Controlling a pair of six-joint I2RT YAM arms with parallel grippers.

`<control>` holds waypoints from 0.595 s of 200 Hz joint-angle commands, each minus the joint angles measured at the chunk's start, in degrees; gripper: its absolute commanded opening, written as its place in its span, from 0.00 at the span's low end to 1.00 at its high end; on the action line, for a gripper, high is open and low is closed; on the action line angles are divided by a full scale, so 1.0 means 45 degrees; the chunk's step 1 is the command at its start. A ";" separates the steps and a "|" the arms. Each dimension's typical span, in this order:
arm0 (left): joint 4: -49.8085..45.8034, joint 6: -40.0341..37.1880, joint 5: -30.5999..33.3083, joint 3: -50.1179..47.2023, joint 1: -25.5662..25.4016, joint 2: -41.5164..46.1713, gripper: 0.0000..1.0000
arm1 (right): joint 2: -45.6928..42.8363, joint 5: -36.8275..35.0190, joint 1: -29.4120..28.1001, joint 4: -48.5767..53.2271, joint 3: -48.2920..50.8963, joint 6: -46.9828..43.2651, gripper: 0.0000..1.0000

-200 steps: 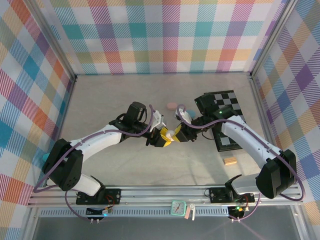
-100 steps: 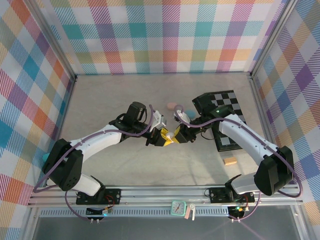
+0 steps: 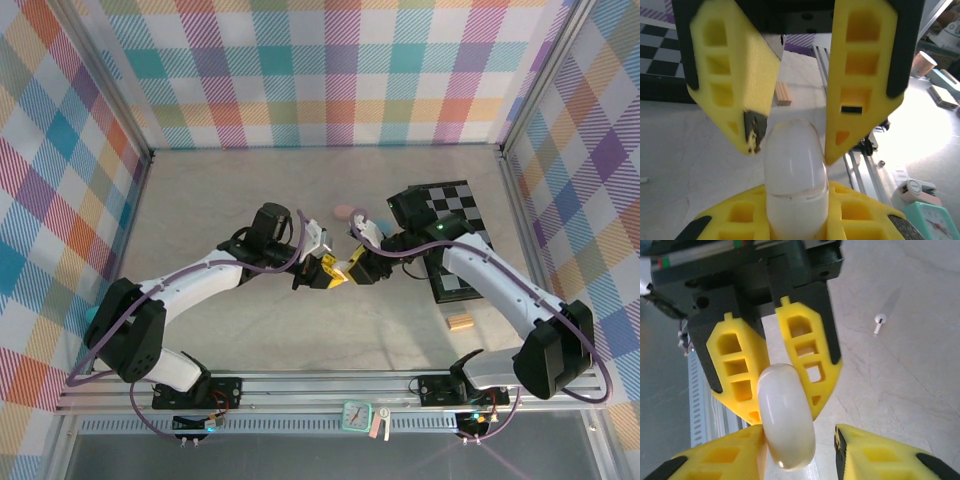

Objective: Insert the wireless bluetooth earbuds into the charging case

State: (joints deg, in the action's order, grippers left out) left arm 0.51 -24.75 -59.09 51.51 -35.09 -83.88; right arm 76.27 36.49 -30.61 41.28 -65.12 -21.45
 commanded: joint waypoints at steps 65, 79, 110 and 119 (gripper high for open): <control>0.3768 -0.0013 0.0676 -0.1968 0.0038 0.0770 0.13 | -0.1631 0.0582 0.1215 -0.3149 0.0941 0.2038 0.63; 0.4358 0.0046 0.0802 -0.2268 0.0174 0.0822 0.13 | -0.1848 0.0647 0.1768 -0.4518 0.1443 0.3354 0.65; 0.5904 0.0447 0.1244 -0.3045 0.0315 0.1035 0.13 | -0.1076 -0.1129 0.2844 -0.5834 0.1796 0.6546 0.66; 0.6407 0.0621 0.1395 -0.3283 0.0355 0.1098 0.13 | -0.0542 -0.1650 0.3072 -0.5752 0.1697 0.7086 0.66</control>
State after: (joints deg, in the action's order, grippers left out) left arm 19.73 -23.40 -53.91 39.00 -34.35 -81.23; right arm 69.52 34.76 -19.22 21.15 -57.82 -1.48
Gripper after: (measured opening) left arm 0.192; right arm 0.657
